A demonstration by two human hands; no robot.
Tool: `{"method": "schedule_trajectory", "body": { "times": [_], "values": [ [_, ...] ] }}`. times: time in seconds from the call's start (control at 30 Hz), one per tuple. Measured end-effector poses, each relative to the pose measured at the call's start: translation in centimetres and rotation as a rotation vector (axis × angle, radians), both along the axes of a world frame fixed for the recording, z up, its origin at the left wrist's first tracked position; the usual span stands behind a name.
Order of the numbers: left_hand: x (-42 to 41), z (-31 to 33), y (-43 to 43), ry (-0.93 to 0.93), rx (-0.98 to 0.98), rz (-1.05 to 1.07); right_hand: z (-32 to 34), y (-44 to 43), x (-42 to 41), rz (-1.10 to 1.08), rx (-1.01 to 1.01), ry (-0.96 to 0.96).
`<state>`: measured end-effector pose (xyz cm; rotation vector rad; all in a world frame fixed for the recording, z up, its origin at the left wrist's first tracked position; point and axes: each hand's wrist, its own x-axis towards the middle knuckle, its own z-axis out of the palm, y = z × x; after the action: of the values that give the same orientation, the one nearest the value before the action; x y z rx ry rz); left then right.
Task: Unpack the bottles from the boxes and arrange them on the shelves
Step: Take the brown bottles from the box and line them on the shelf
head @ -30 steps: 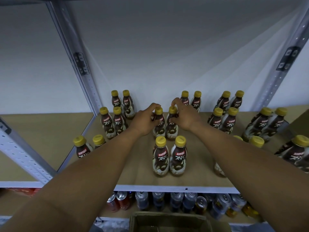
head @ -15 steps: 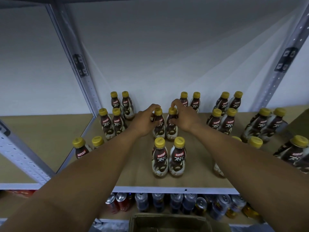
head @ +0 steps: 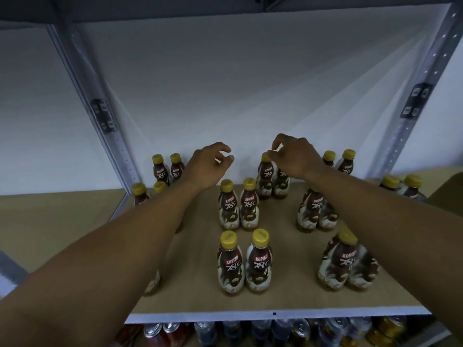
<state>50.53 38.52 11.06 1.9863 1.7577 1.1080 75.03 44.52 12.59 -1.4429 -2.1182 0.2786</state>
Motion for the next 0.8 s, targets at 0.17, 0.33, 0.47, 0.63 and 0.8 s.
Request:
{"method": "schedule_trajectory", "body": {
  "times": [0.17, 0.33, 0.47, 0.63, 0.8],
  "values": [
    [2.2, 1.0, 3.9, 0.045, -0.069, -0.067, 0.7, 3.6, 2.4, -0.039, -0.074, -0.089],
    [4.4, 0.8, 7.3, 0.136, -0.2, -0.147, -0.3, 5.9, 3.4, -0.022, -0.21, -0.139],
    [5.8, 0.0, 9.1, 0.147, -0.295, -0.198, -1.4, 7.2, 3.5, 0.001, -0.277, -0.148],
    [6.9, -1.6, 10.4, 0.146, -0.339, -0.238, -2.5, 8.0, 3.5, 0.002, -0.321, -0.158],
    [7.4, -2.3, 11.2, 0.124, -0.311, -0.229, -3.1, 8.2, 3.5, 0.008, -0.339, -0.12]
  ]
}}
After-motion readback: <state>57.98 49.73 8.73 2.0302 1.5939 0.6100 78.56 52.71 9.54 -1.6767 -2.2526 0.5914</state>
